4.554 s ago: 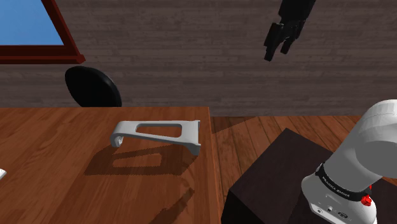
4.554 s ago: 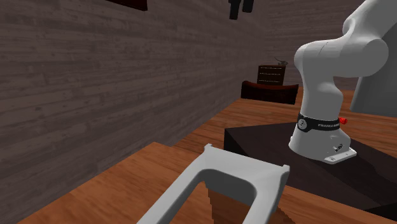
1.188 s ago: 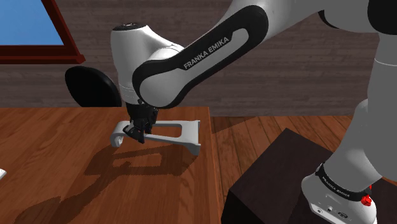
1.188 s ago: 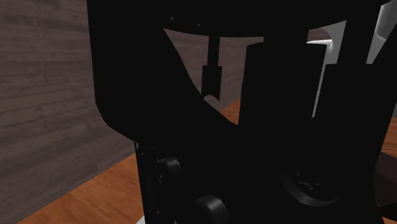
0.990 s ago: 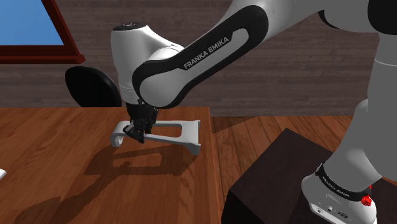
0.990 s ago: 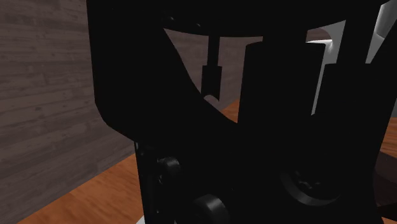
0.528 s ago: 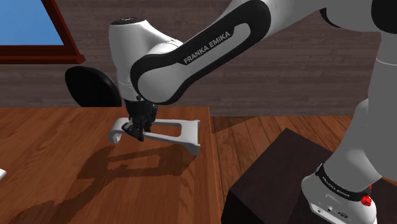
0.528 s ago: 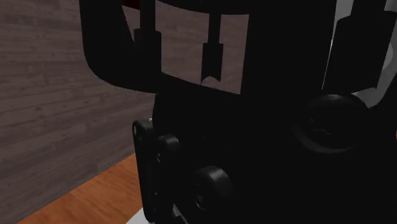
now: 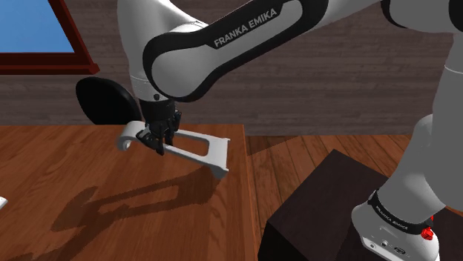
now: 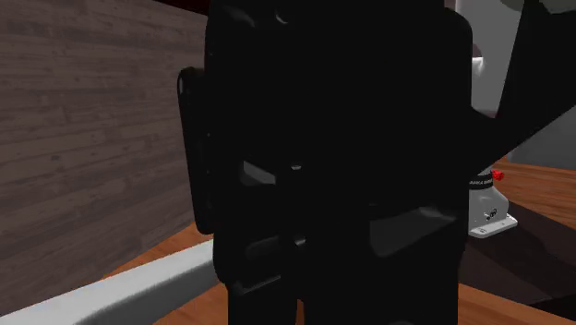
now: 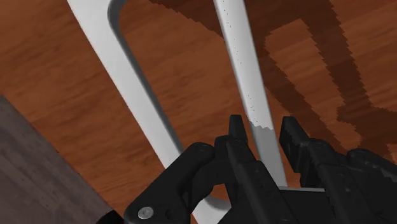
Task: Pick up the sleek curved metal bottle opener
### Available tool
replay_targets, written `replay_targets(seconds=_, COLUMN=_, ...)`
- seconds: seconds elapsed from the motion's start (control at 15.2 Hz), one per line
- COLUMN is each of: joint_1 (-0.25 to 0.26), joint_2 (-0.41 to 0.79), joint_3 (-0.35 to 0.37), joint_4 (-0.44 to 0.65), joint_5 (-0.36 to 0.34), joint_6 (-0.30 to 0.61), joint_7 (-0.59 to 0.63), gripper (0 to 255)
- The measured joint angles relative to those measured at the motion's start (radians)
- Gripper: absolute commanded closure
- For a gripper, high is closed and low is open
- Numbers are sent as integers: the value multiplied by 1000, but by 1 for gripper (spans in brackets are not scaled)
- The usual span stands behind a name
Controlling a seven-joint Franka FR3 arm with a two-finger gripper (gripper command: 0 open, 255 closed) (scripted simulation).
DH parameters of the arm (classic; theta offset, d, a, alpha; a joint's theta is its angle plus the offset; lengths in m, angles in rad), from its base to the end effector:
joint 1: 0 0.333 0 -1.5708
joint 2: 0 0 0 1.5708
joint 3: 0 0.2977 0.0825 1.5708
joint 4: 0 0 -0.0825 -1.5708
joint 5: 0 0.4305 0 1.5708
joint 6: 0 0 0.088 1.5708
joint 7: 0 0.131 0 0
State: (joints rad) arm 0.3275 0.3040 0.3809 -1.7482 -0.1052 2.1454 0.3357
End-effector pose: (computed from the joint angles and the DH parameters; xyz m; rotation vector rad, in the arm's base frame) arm 0.5349 0.4316 0.3575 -3.0020 -0.6124 -0.1404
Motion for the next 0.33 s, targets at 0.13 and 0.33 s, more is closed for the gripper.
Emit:
replay_targets(seconds=0.13, joint_1=0, joint_2=-8, joint_3=2, joint_4=18, joint_5=4, joint_6=-26, joint_7=-2, gripper=255)
replay_targets(seconds=0.33, joint_1=-3, joint_2=-21, joint_3=4, joint_4=36, joint_5=11, joint_6=-55, joint_7=-7, gripper=255)
